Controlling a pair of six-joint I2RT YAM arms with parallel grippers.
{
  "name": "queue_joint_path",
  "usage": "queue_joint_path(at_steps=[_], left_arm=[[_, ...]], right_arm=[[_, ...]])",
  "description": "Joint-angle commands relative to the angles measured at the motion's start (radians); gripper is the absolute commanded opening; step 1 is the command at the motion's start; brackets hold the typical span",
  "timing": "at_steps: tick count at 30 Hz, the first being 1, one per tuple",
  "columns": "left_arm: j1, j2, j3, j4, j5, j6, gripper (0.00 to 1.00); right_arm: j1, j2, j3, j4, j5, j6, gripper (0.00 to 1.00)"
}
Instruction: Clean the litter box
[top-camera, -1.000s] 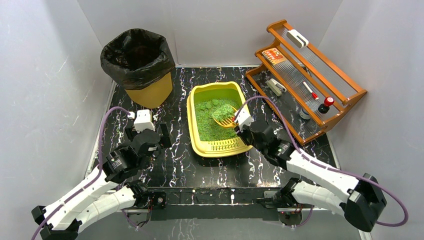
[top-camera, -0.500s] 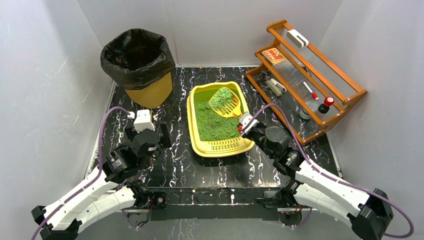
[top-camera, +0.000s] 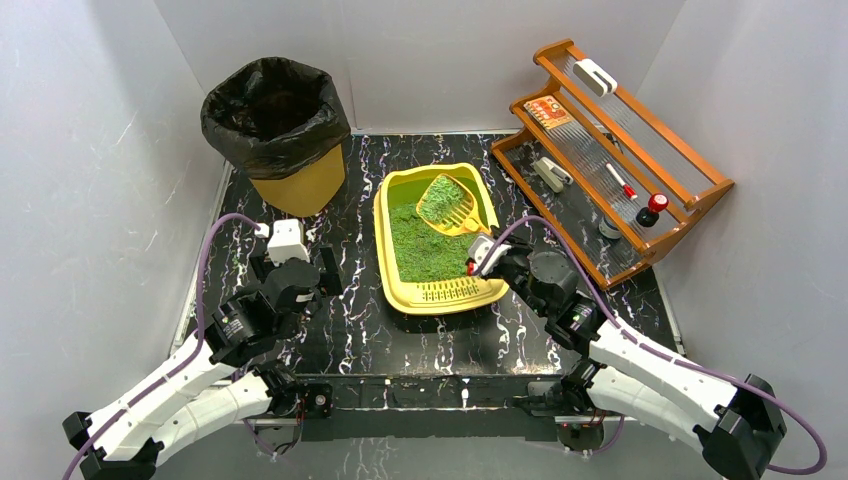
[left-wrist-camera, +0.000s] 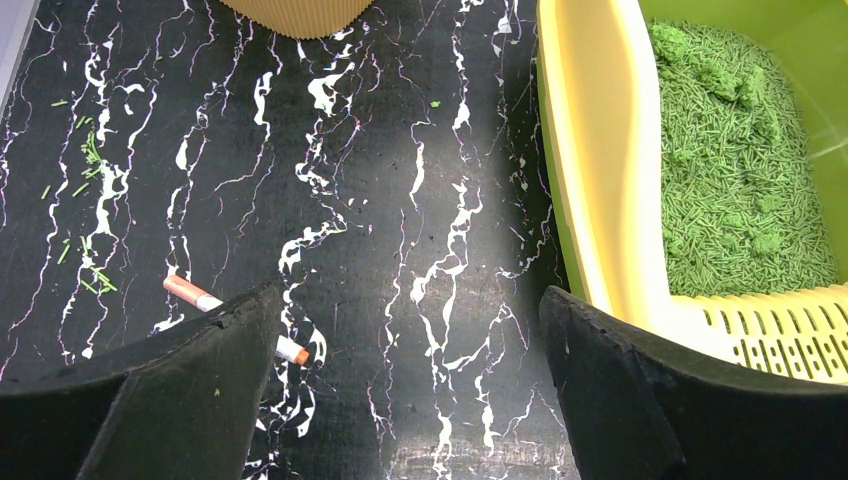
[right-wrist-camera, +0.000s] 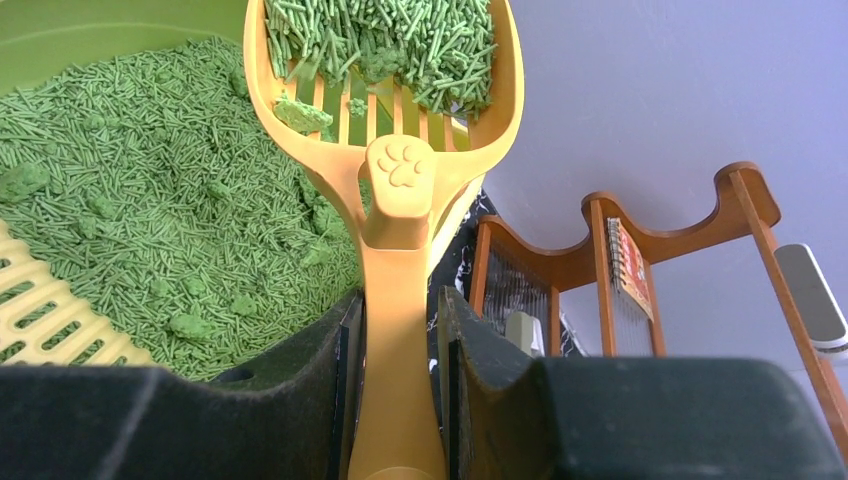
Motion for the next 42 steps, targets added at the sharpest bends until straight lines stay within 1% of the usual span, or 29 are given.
queue_joint_path(at_steps=[1, 7, 11, 12, 16, 20, 22, 25, 29, 34, 39, 42], left_arm=[[-0.005, -0.004, 0.019, -0.002, -0.037, -0.002, 0.98], [-0.005, -0.01, 0.019, -0.002, -0.033, -0.002, 0.98], [-0.005, -0.008, 0.017, -0.002, -0.033, -0.002, 0.98], [-0.005, -0.008, 0.017, -0.002, -0.033, -0.002, 0.98], [-0.005, -0.004, 0.017, -0.003, -0.033, -0.003, 0.98], [-0.005, -0.003, 0.014, -0.003, -0.035, -0.006, 0.98], [-0.005, 0.003, 0.014, -0.003, -0.035, -0.008, 0.98], [-0.005, 0.014, 0.015, -0.004, -0.033, -0.008, 0.98], [-0.005, 0.035, 0.016, -0.004, -0.033, -0.007, 0.98], [-0.005, 0.051, 0.017, -0.005, -0.034, -0.005, 0.98], [-0.005, 0.054, 0.016, -0.004, -0.038, -0.005, 0.98], [-0.005, 0.052, 0.017, -0.005, -0.038, -0.005, 0.98]], right_arm=[[-0.001, -0.028, 0.015, 0.095, -0.02, -0.066, 0.0], [-0.001, -0.034, 0.008, 0.112, -0.016, -0.097, 0.0], [-0.001, -0.03, 0.014, 0.11, -0.022, -0.059, 0.0], [-0.001, -0.027, 0.018, 0.105, -0.022, -0.025, 0.0], [-0.001, -0.024, 0.045, 0.08, -0.028, 0.262, 0.0], [0.0, -0.065, 0.015, 0.13, -0.072, 0.518, 0.0], [0.0, -0.073, 0.008, 0.133, -0.076, 0.595, 0.0], [0.0, -0.095, -0.015, 0.14, -0.068, 0.684, 0.0], [0.0, -0.124, -0.057, 0.19, -0.072, 0.814, 0.0], [0.0, -0.104, -0.053, 0.161, -0.092, 0.966, 0.0], [0.0, -0.1, -0.064, 0.168, -0.11, 0.996, 0.0], [0.0, -0.087, -0.045, 0.132, -0.092, 1.029, 0.0]])
